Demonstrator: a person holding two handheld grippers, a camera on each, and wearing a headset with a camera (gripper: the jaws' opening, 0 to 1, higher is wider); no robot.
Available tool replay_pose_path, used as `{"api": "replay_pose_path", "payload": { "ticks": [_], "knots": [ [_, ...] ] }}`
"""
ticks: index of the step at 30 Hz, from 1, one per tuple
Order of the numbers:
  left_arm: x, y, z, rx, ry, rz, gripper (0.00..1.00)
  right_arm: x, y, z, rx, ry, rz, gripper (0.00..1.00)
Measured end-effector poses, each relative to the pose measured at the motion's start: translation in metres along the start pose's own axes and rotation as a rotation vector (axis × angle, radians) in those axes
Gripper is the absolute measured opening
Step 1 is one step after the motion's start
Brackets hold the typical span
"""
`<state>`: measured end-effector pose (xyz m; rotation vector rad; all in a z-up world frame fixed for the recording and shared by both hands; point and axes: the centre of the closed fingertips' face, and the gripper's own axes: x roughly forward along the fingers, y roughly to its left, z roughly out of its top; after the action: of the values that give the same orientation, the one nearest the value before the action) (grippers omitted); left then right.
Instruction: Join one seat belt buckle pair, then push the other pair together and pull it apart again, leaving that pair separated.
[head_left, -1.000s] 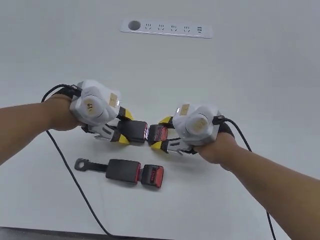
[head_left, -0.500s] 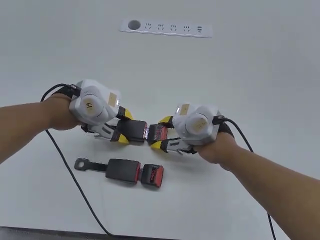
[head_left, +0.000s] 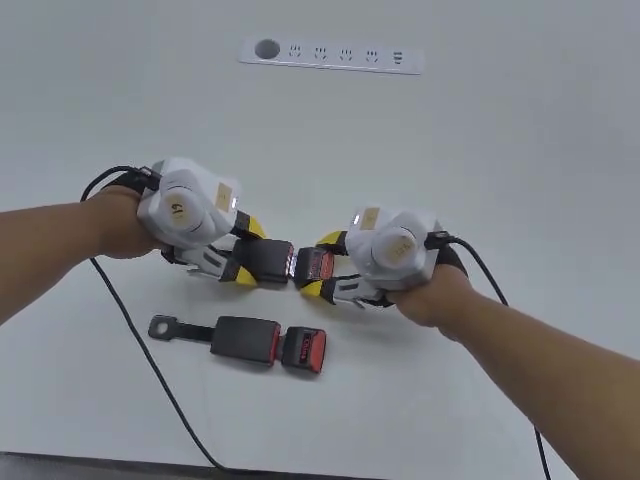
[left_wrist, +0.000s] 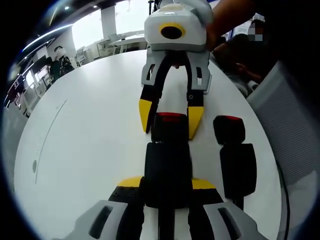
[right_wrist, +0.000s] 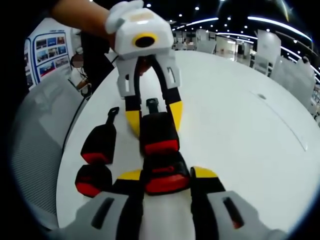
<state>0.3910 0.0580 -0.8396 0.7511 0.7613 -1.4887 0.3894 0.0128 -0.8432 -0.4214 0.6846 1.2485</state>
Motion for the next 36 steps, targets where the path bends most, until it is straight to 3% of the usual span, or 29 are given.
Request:
{"api": "replay_pose_path", "payload": {
  "ticks": [23,27,30,36],
  "knots": [
    [0.000,-0.001,0.000,-0.020,0.002,0.002,0.34,-0.015,0.000,-0.014,-0.005,-0.031,-0.001,0.37],
    [-0.001,-0.001,0.000,-0.022,0.004,0.000,0.35,-0.023,-0.002,-0.021,-0.006,-0.027,-0.003,0.37],
    [-0.001,-0.001,0.000,-0.023,0.006,-0.002,0.35,-0.031,-0.002,-0.029,-0.046,0.003,0.000,0.37],
    [-0.001,0.000,-0.001,-0.025,0.009,-0.003,0.35,-0.040,-0.004,-0.036,-0.028,-0.008,0.003,0.37]
  ]
}}
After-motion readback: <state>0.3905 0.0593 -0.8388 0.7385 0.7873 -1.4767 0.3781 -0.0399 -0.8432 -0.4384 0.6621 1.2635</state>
